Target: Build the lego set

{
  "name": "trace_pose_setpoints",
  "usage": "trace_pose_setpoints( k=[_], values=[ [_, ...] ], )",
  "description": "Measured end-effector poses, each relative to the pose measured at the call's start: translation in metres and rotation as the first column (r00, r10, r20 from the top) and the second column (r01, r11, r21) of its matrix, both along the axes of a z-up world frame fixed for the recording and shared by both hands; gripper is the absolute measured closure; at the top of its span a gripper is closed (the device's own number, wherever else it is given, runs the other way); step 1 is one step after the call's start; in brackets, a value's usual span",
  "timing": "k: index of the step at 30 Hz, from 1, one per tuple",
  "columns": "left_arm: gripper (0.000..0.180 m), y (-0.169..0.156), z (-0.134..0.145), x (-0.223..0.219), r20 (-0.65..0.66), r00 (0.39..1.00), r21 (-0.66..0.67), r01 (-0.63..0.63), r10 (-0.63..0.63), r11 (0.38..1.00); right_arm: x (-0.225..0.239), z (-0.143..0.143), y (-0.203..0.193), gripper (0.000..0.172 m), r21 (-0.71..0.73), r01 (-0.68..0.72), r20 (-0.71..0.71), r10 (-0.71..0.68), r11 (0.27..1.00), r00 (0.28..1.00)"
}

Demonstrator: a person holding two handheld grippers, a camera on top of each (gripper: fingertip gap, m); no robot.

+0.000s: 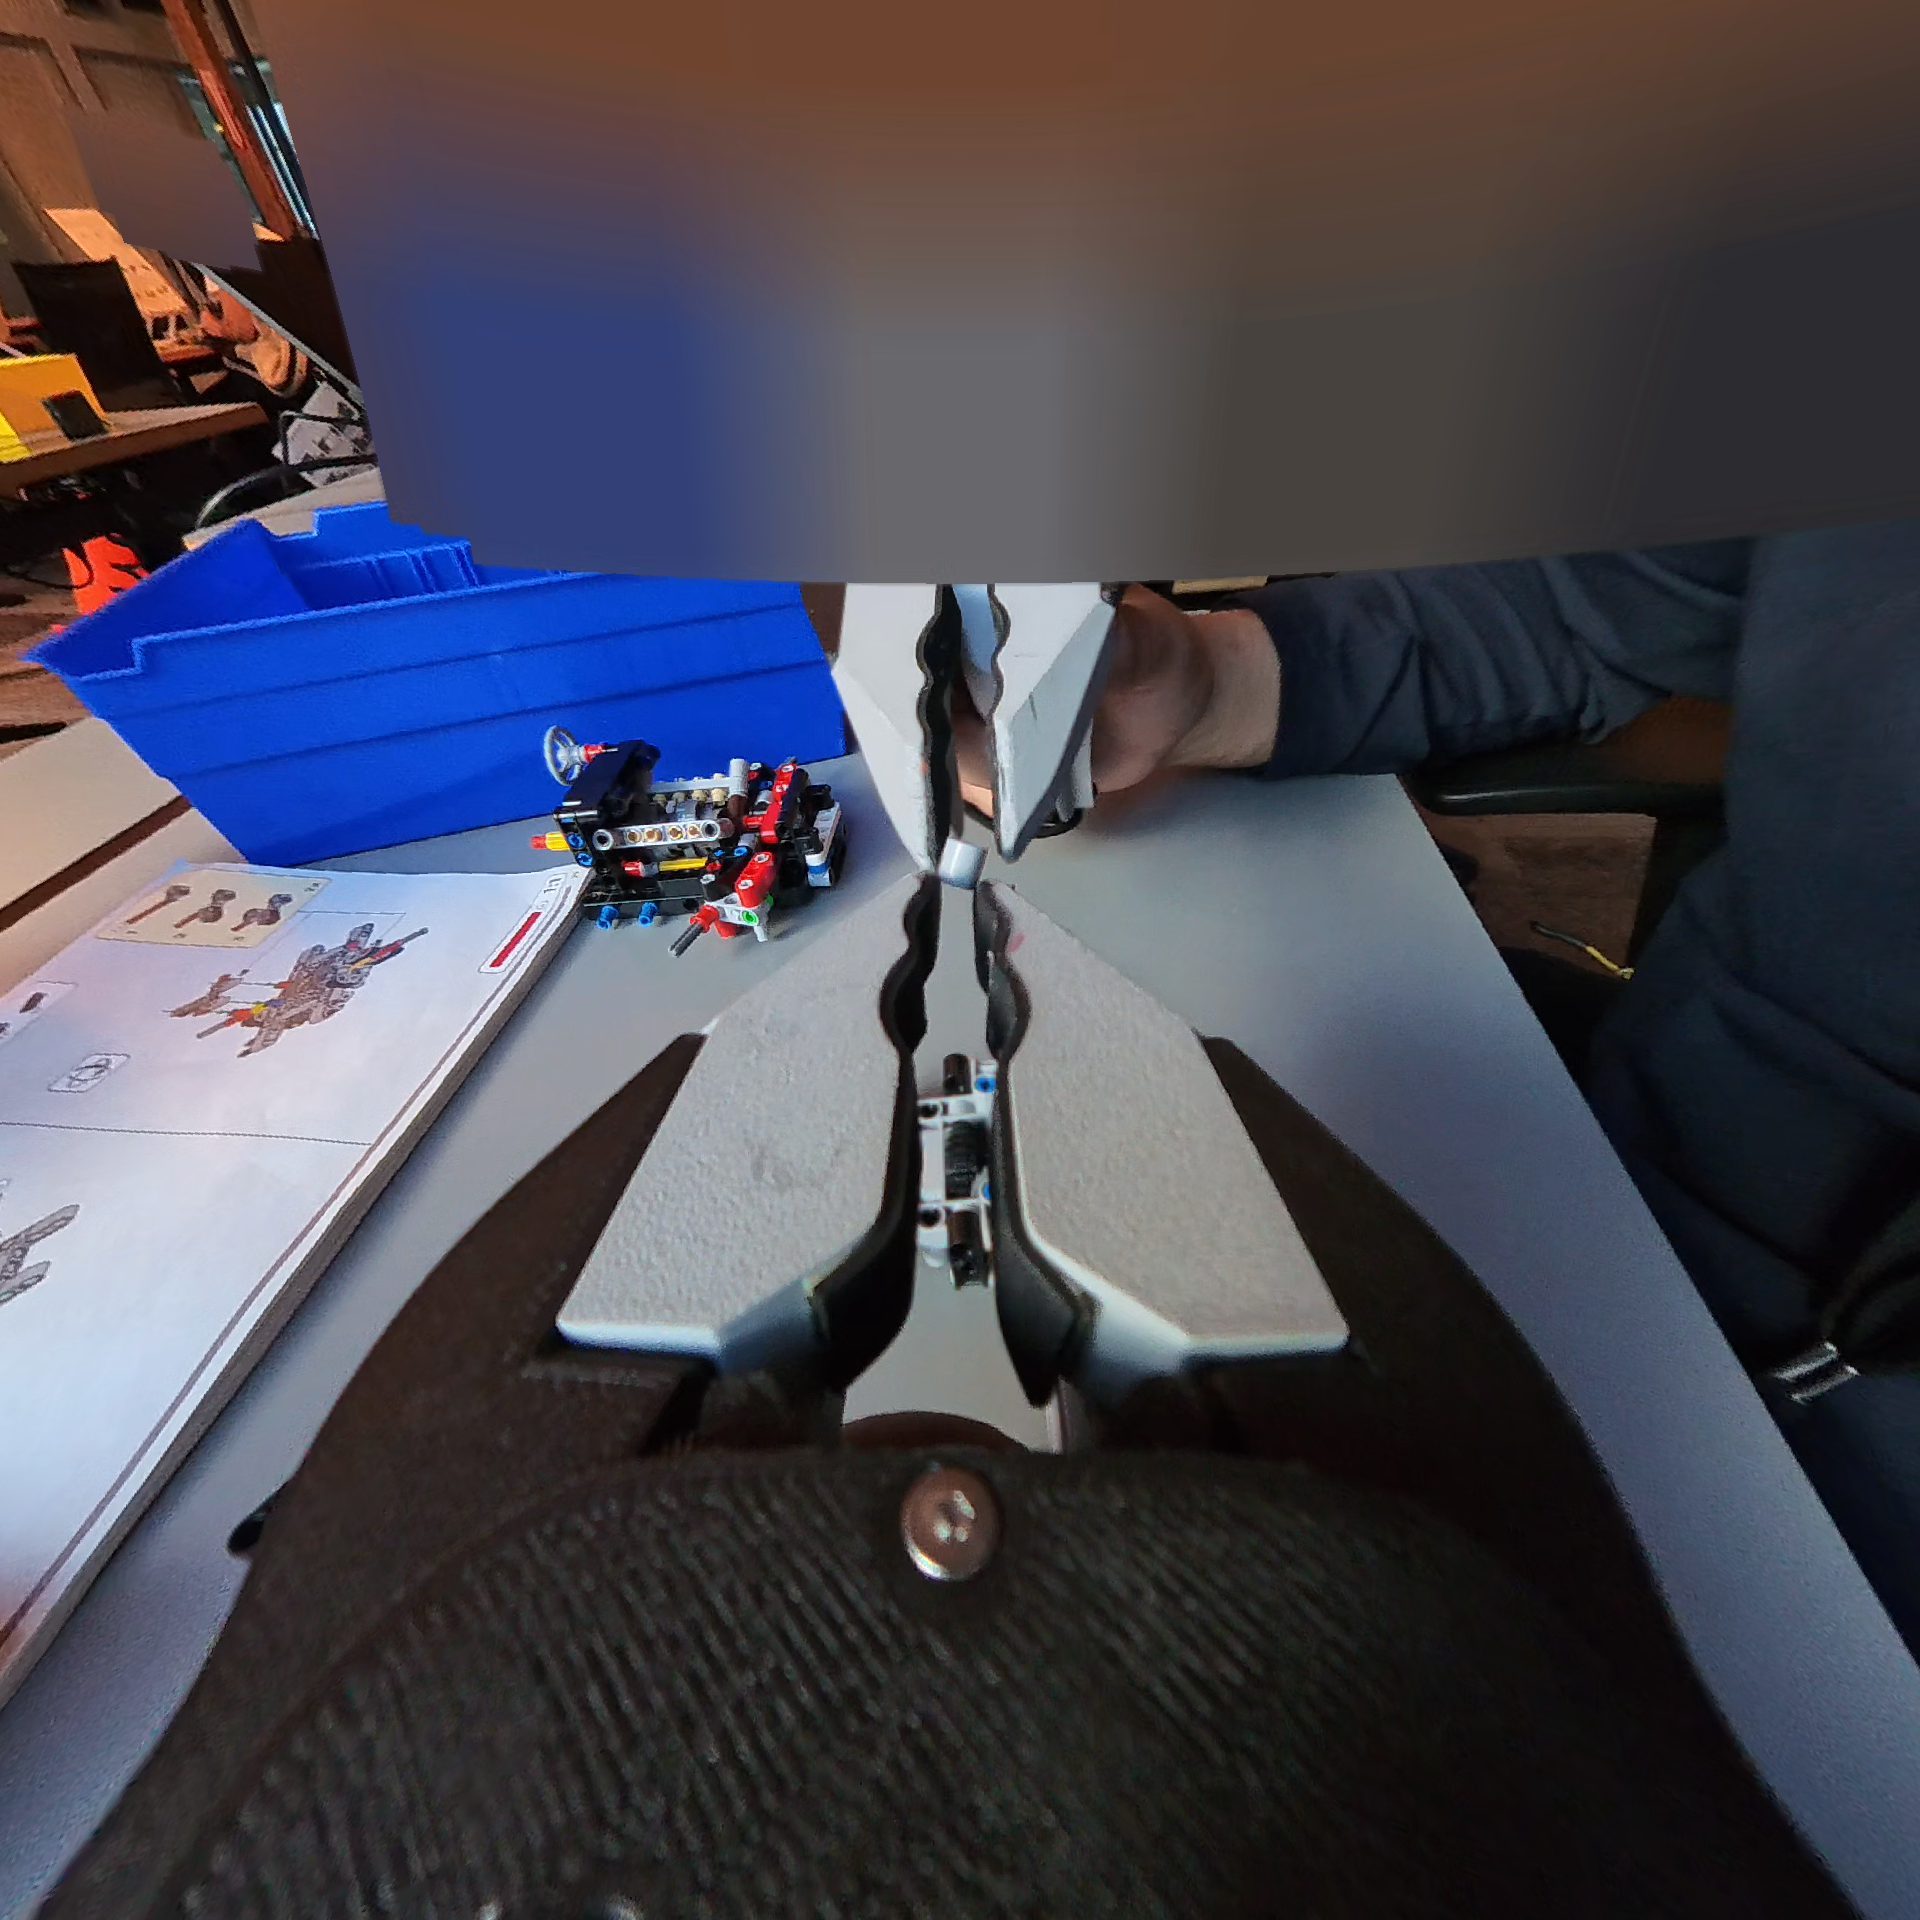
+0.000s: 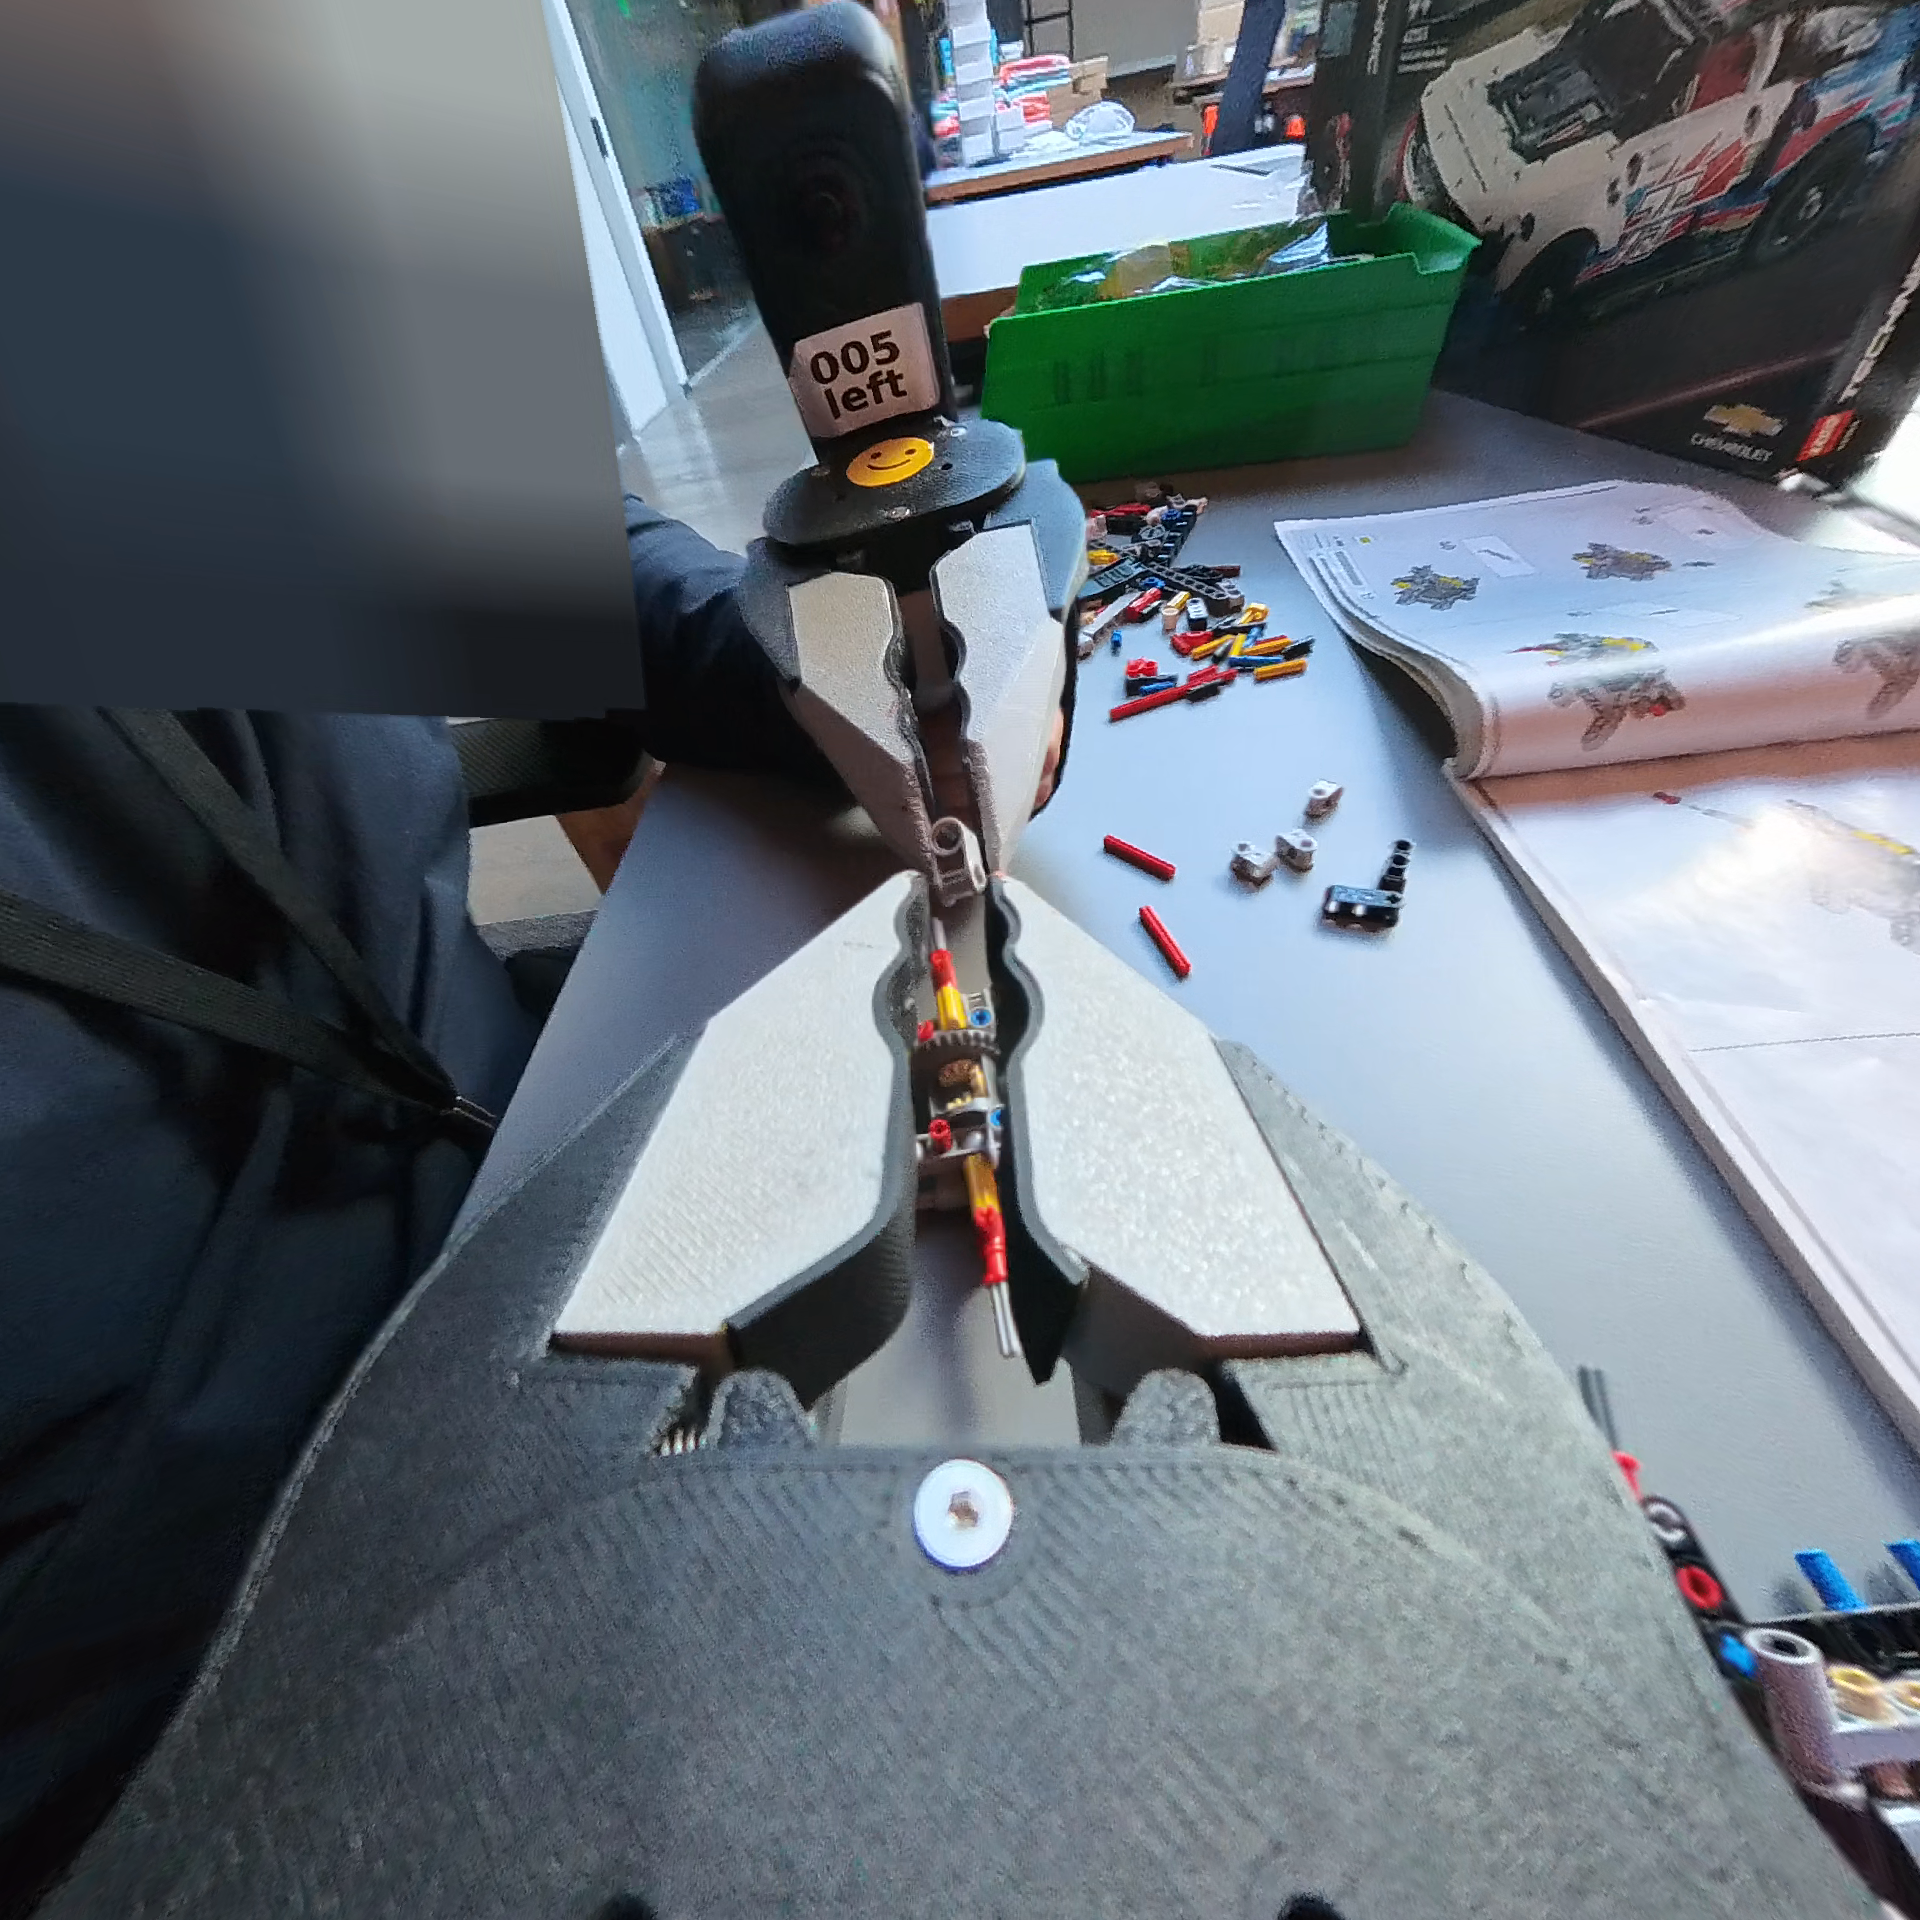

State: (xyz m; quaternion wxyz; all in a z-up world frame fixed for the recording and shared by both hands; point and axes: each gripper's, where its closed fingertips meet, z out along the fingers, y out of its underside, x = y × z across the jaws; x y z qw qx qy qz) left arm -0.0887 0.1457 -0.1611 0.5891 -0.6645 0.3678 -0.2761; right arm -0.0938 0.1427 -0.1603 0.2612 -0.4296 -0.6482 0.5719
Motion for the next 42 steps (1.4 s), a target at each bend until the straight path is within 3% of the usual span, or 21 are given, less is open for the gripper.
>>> trace_pose_setpoints(
  k=[12, 21, 23, 27, 36, 42],
  values=[
    [0.176, 0.005, -0.008, -0.002, 0.132, 0.991, -0.205, 0.025, 0.002, 0.979, -0.006, -0.008, 0.005, 0.167, 0.227, 0.110, -0.040, -0.104, 0.968, 0.994],
    [0.176, 0.002, -0.010, 0.001, 0.147, 0.989, -0.243, 0.058, -0.022, 0.968, -0.004, -0.010, 0.002, 0.168, 0.179, 0.072, -0.001, -0.073, 0.981, 0.997],
    [0.176, 0.002, -0.016, 0.001, 0.121, 0.992, -0.269, 0.053, -0.021, 0.962, -0.003, -0.016, 0.004, 0.168, 0.174, 0.063, 0.039, -0.071, 0.983, 0.997],
    [0.153, 0.005, -0.037, -0.007, -0.020, 1.000, -0.331, -0.006, 0.000, 0.944, 0.006, -0.029, 0.012, 0.168, 0.202, 0.058, 0.132, -0.085, 0.978, 0.988],
    [0.152, -0.006, -0.076, 0.003, -0.272, 0.959, -0.411, -0.040, -0.081, 0.911, 0.021, -0.062, -0.002, 0.167, 0.378, -0.035, 0.330, -0.100, 0.925, 0.939],
    [0.155, -0.006, -0.077, 0.009, -0.275, 0.956, -0.414, -0.024, -0.100, 0.910, 0.023, -0.072, -0.005, 0.167, 0.462, -0.121, 0.438, -0.107, 0.878, 0.893]
  ],
)
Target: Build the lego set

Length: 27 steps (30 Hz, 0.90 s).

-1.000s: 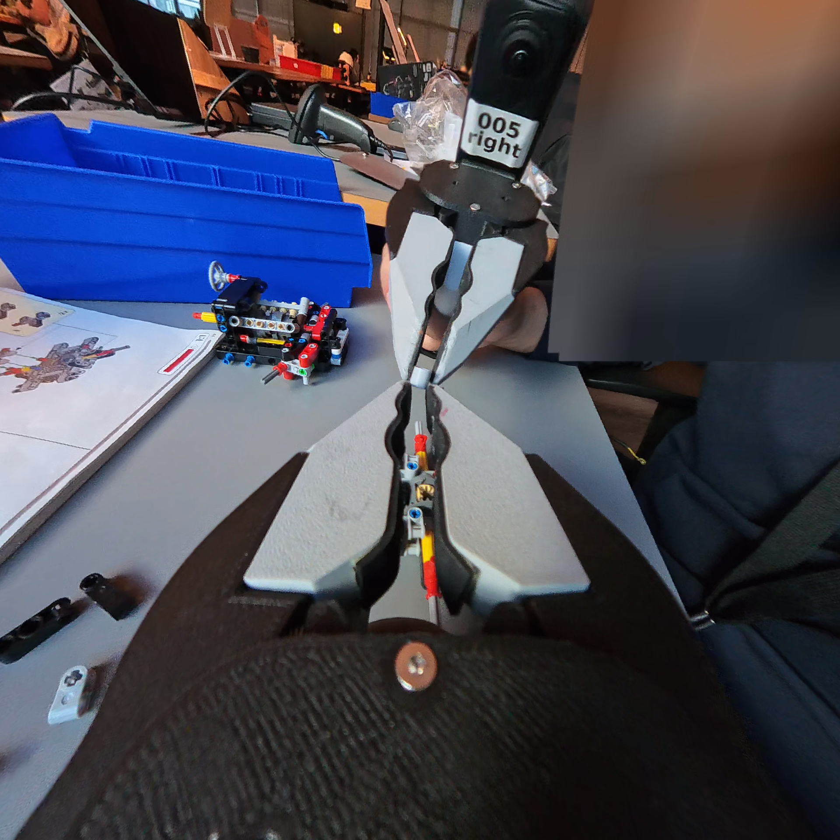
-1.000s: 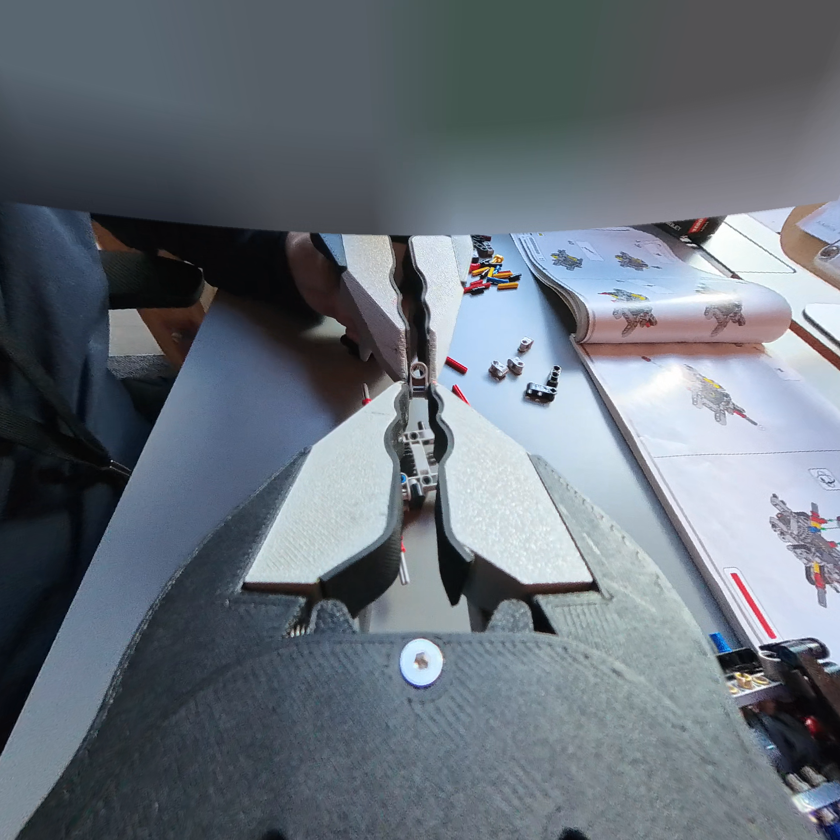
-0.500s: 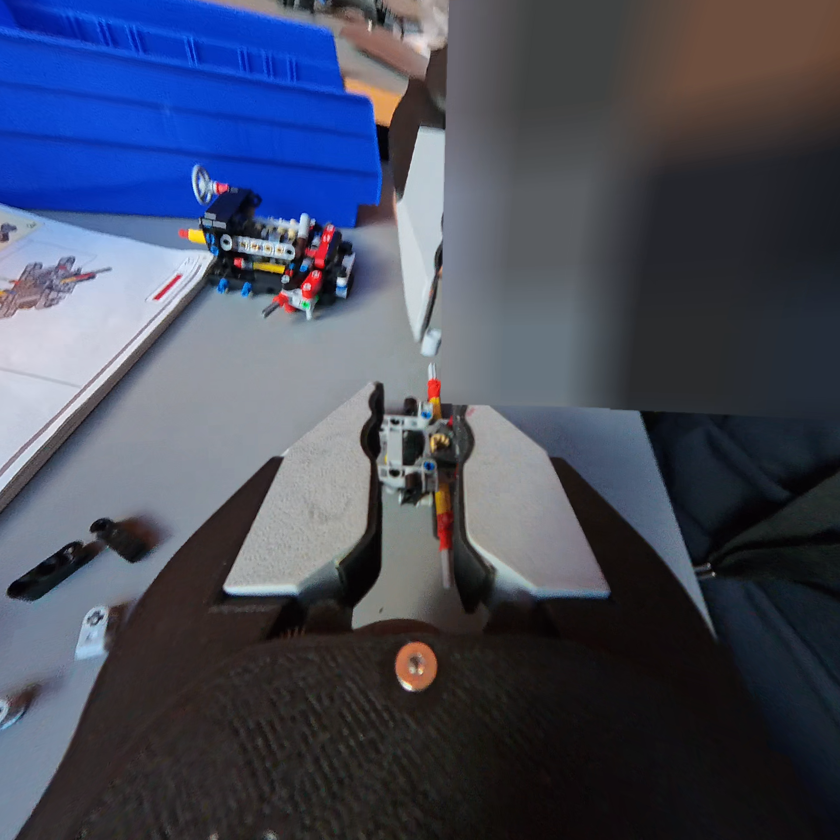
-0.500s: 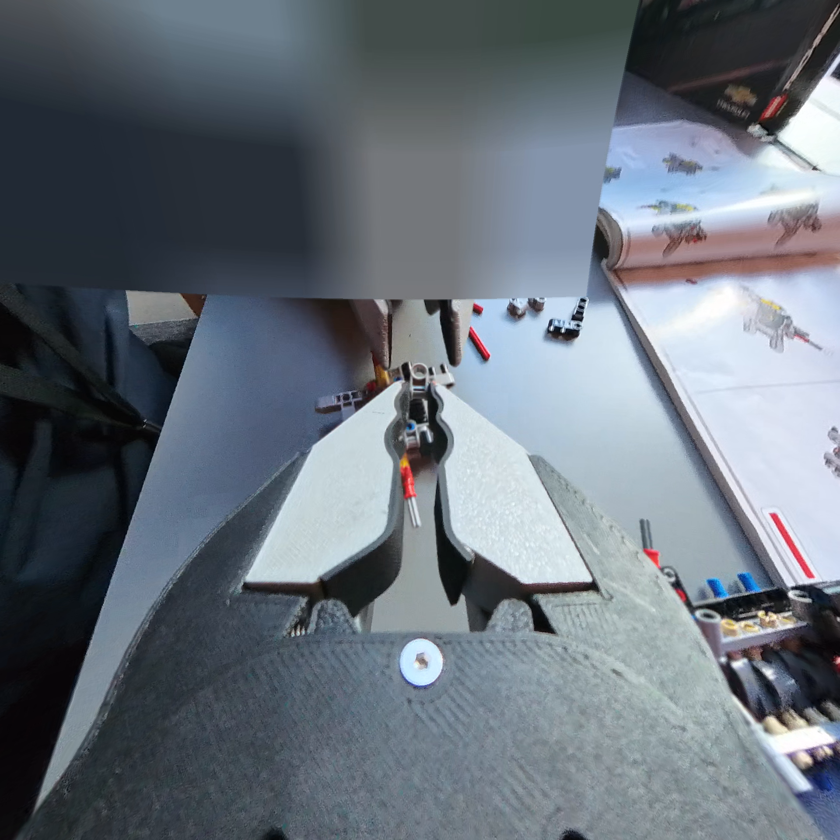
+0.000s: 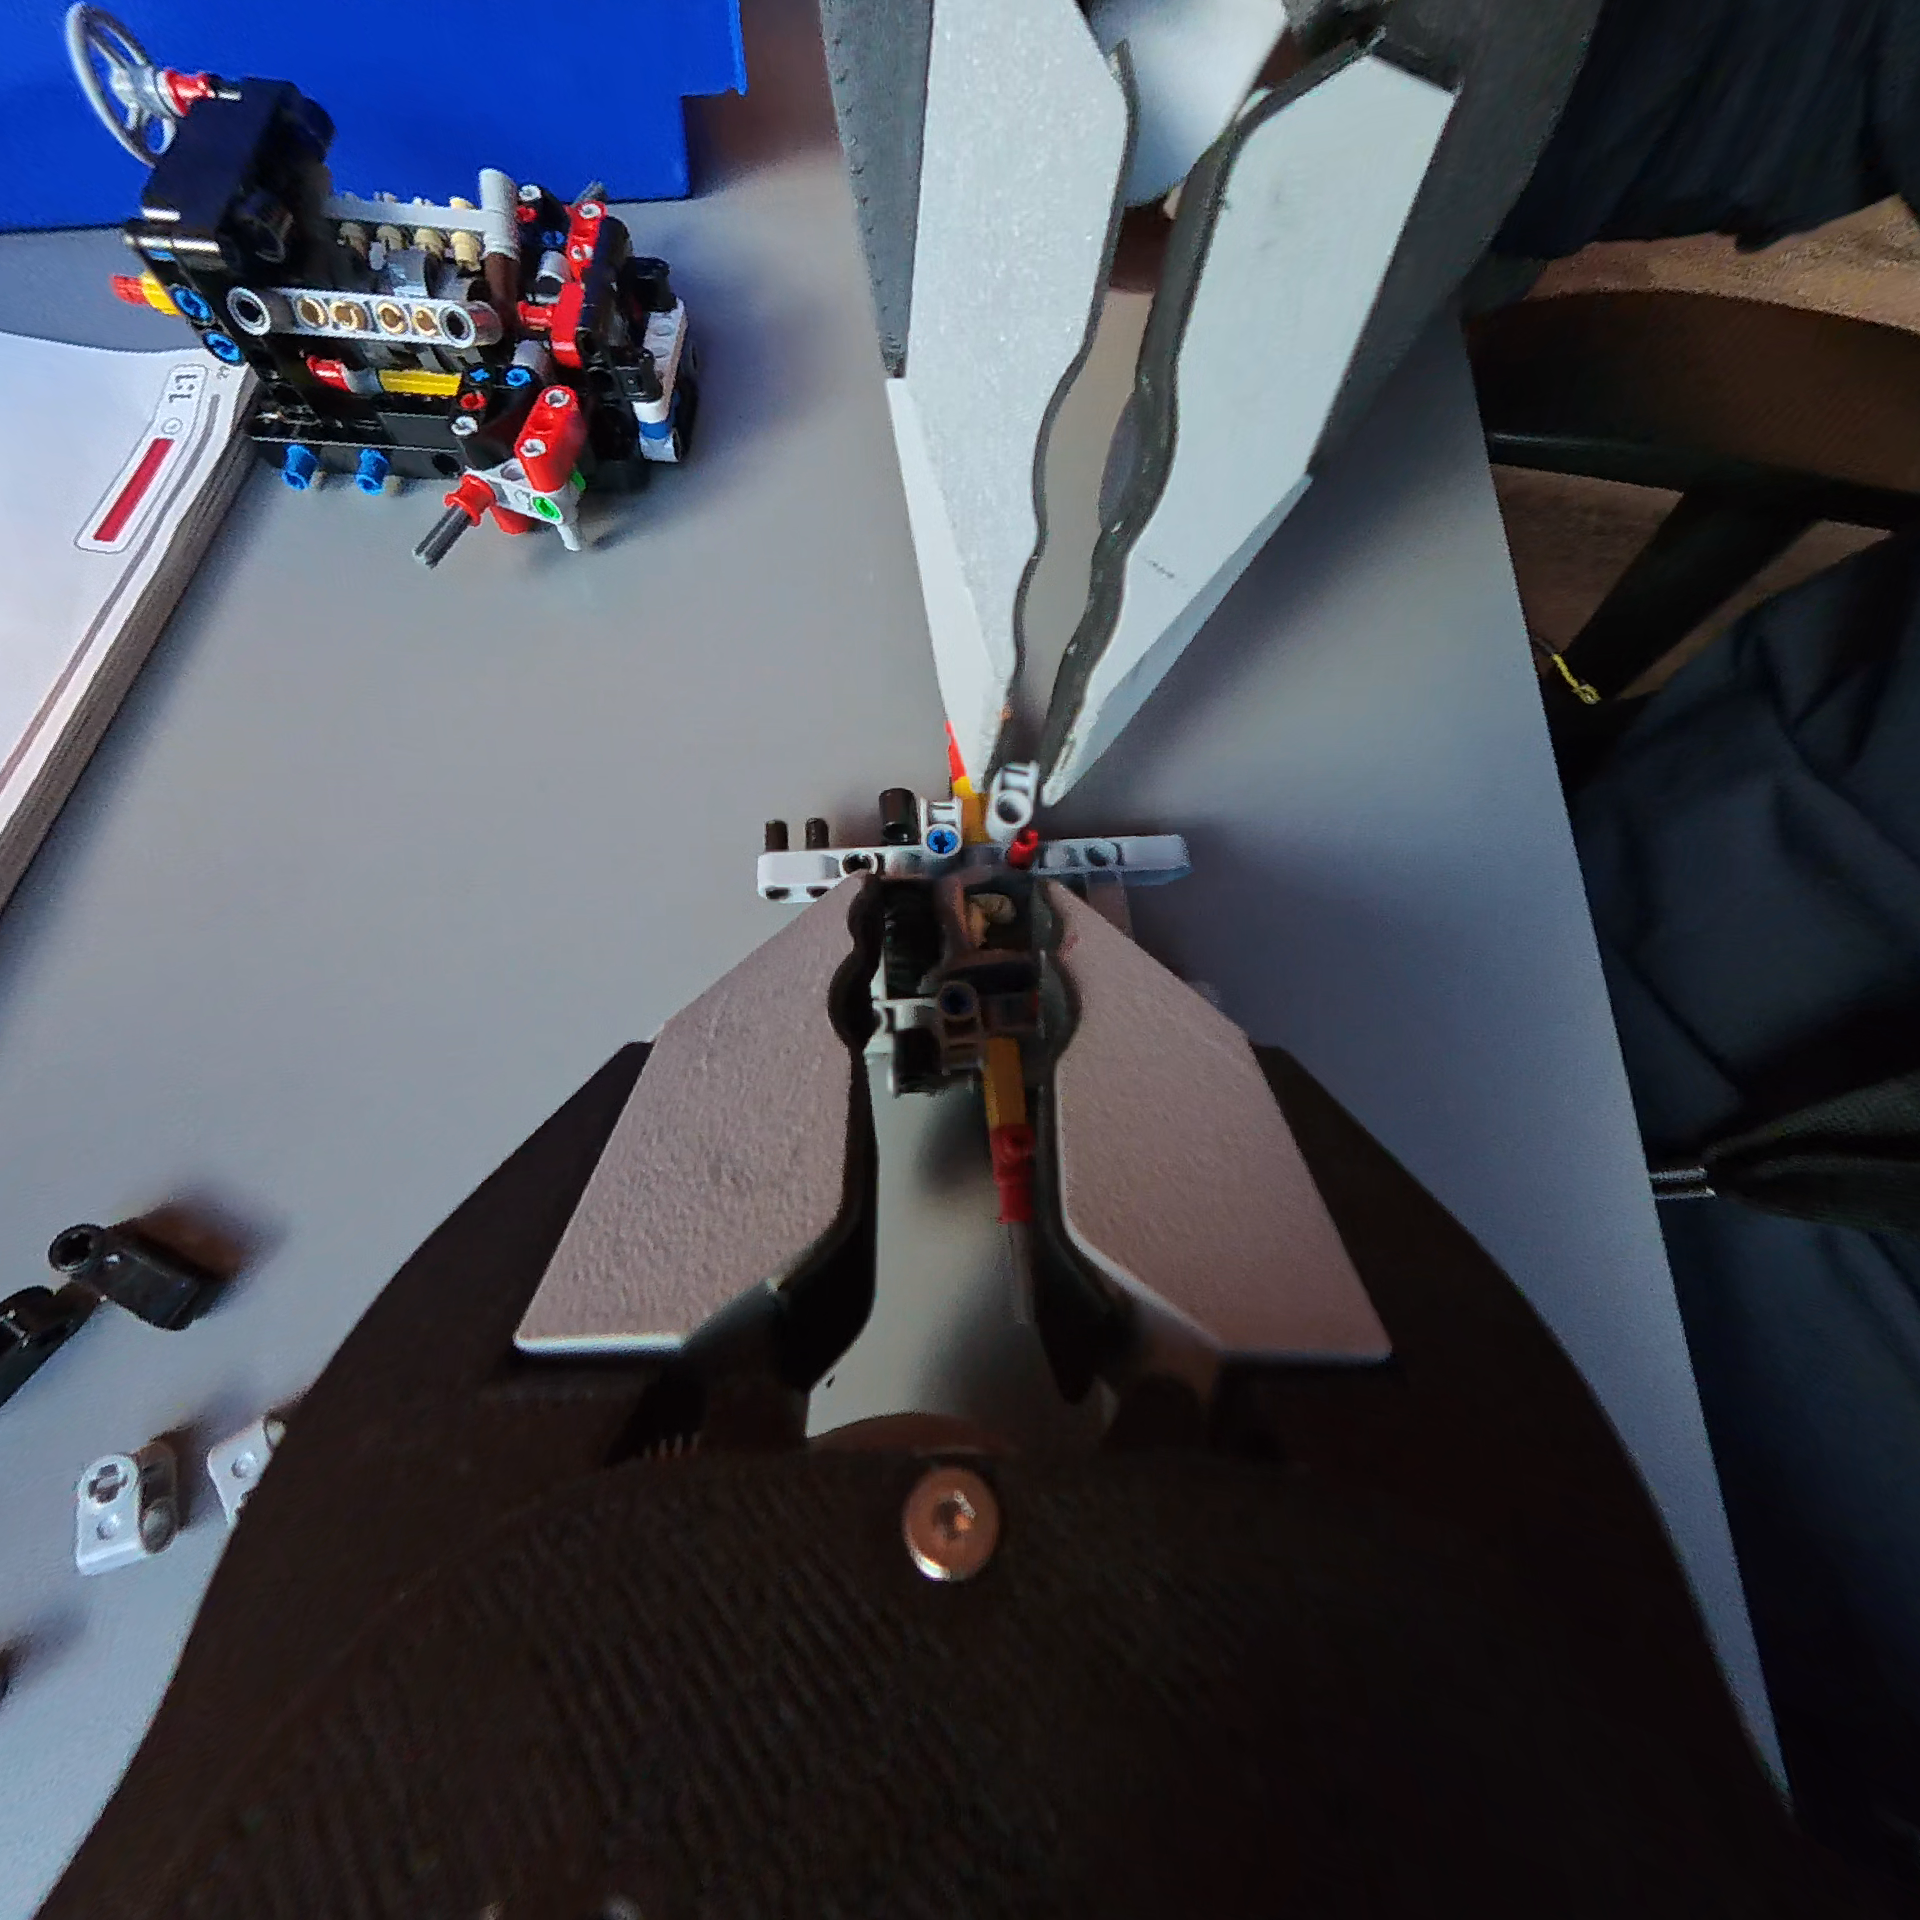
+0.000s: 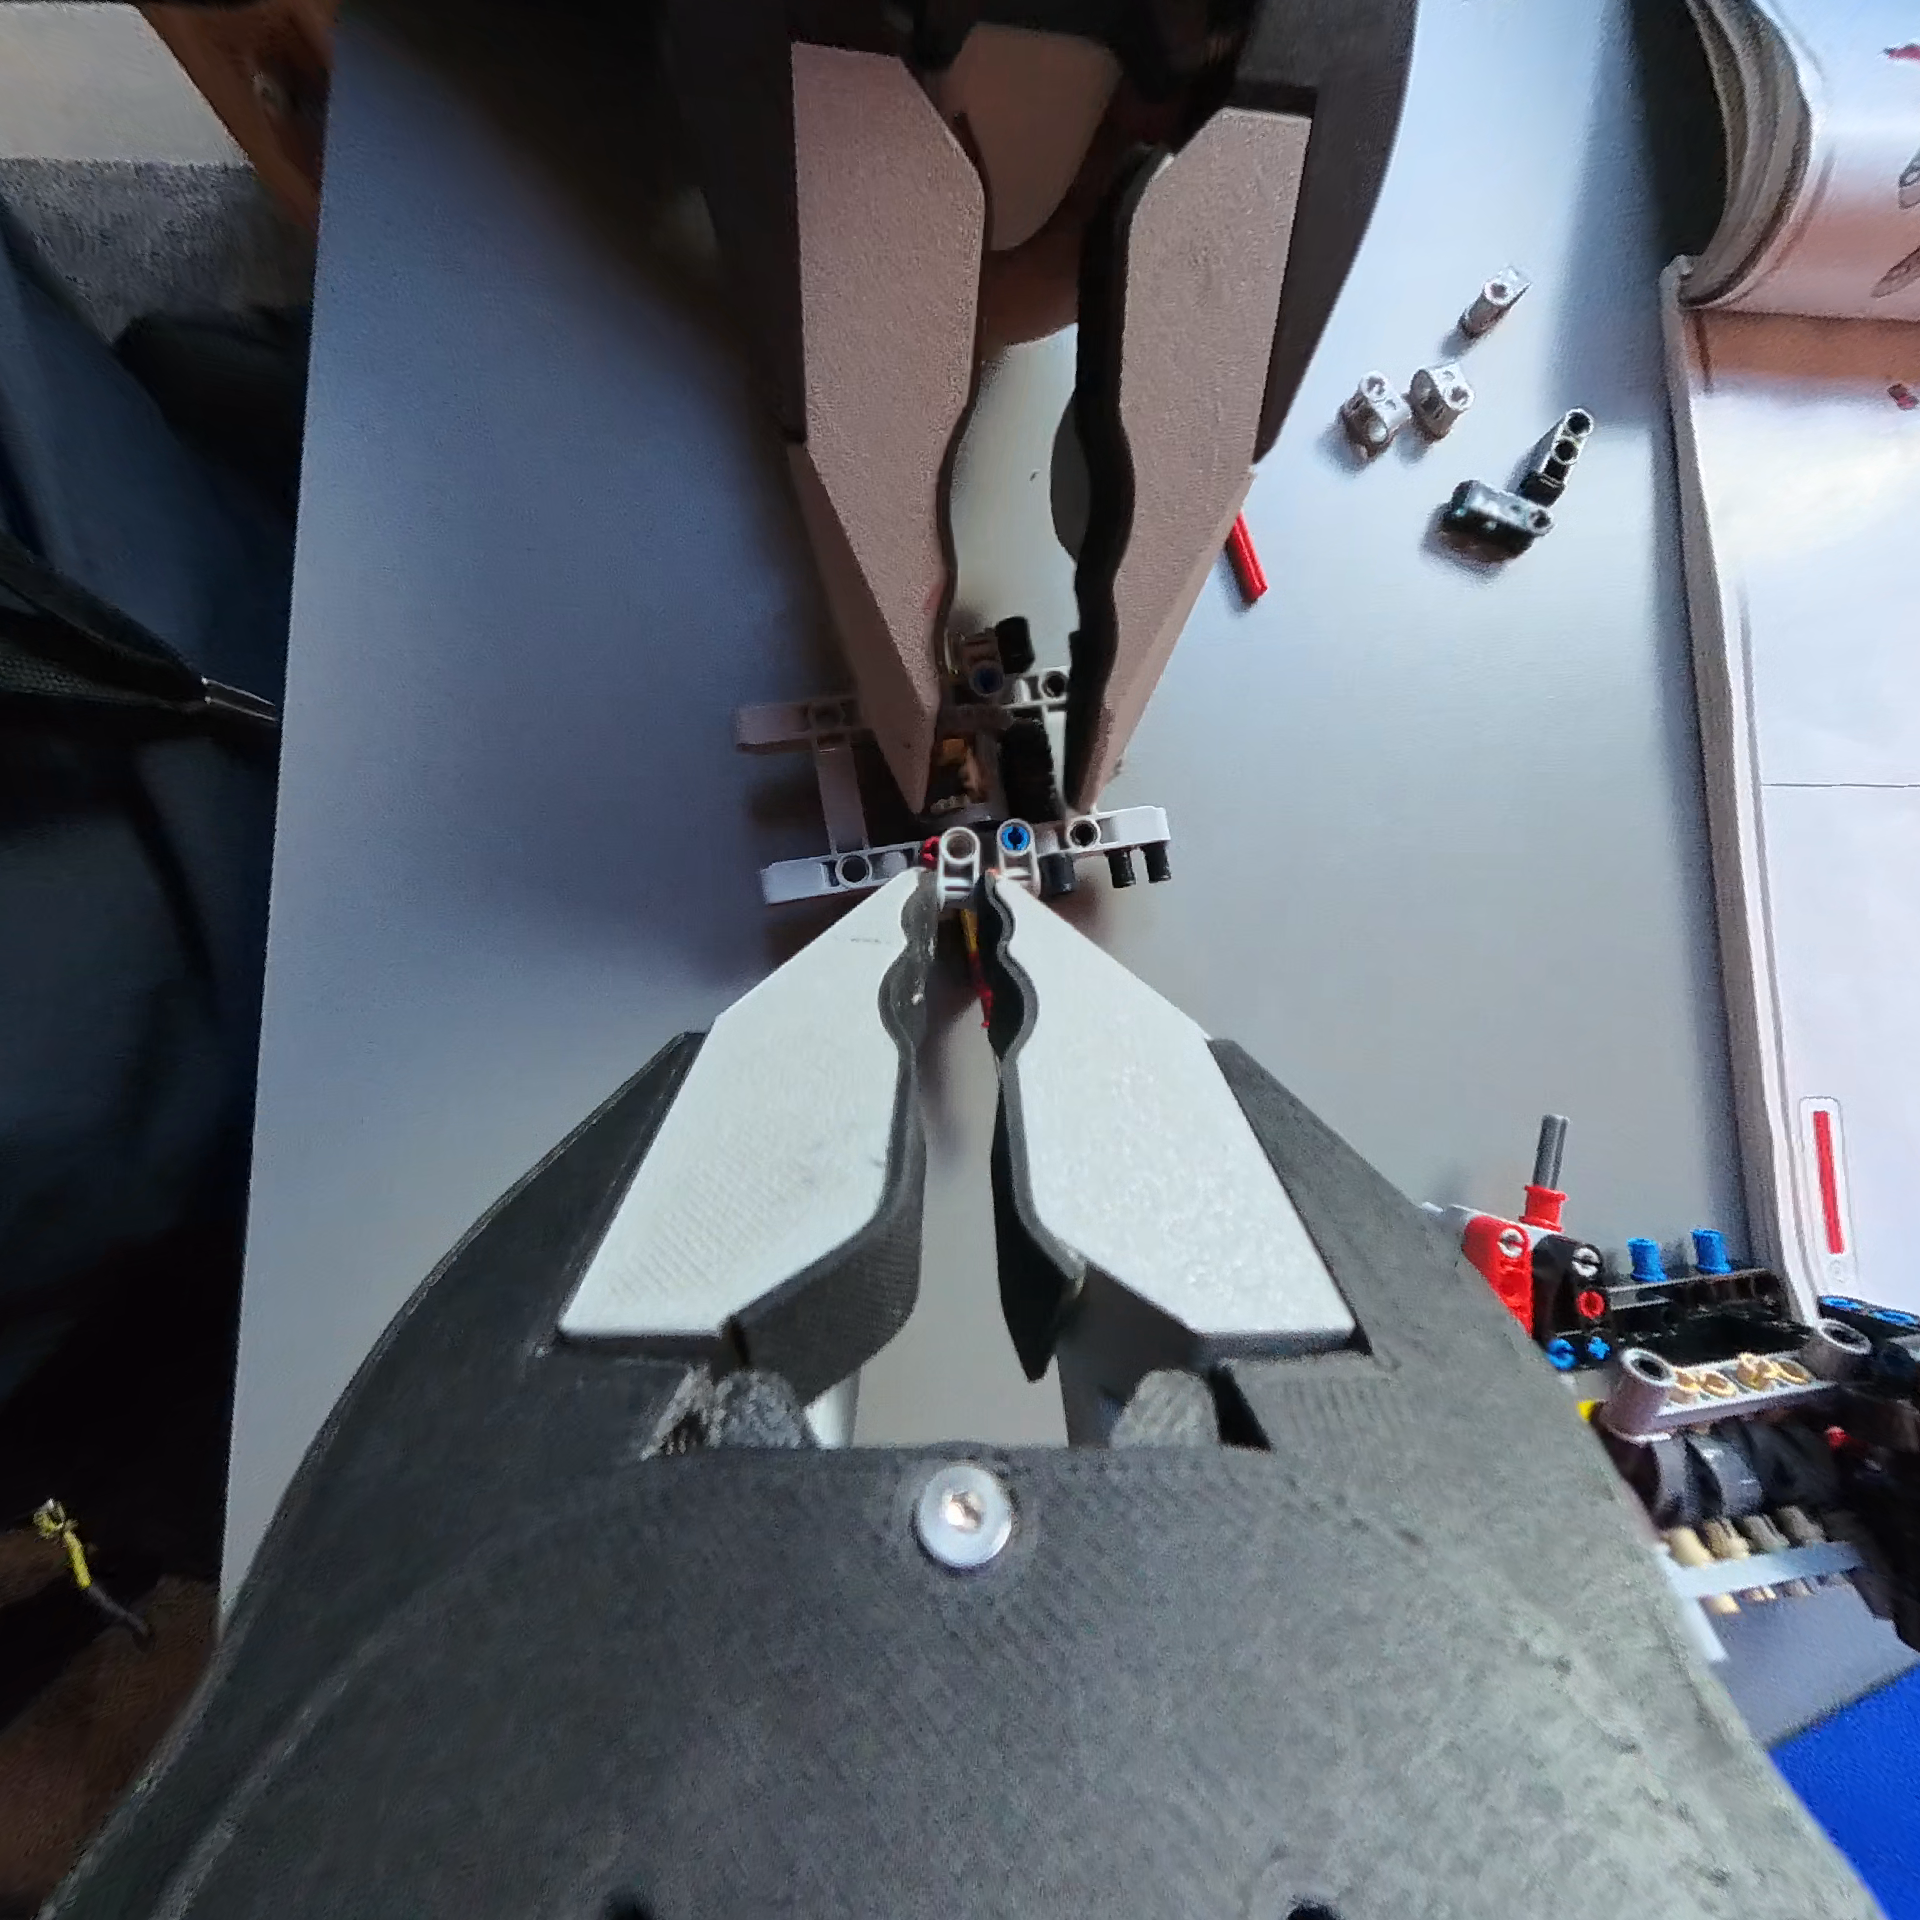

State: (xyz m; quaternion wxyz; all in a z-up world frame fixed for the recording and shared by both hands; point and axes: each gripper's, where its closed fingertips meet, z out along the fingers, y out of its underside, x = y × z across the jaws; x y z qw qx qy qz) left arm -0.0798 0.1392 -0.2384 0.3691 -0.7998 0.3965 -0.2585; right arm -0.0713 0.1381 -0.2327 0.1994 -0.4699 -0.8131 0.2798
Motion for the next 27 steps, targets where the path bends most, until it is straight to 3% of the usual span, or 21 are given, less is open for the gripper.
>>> trace_pose_setpoints(
  k=[8, 27],
  values=[
    [0.167, -0.002, 0.042, 0.007, 0.094, 0.995, 0.191, 0.005, -0.024, 0.982, -0.004, 0.024, -0.007, 0.167, -0.092, 0.025, -0.036, -0.029, 0.995, 0.999],
    [0.174, -0.014, 0.047, 0.017, 0.199, 0.977, 0.117, 0.051, -0.074, 0.992, 0.000, 0.037, -0.014, 0.167, -0.181, 0.036, -0.100, -0.054, 0.983, 0.994]
  ],
)
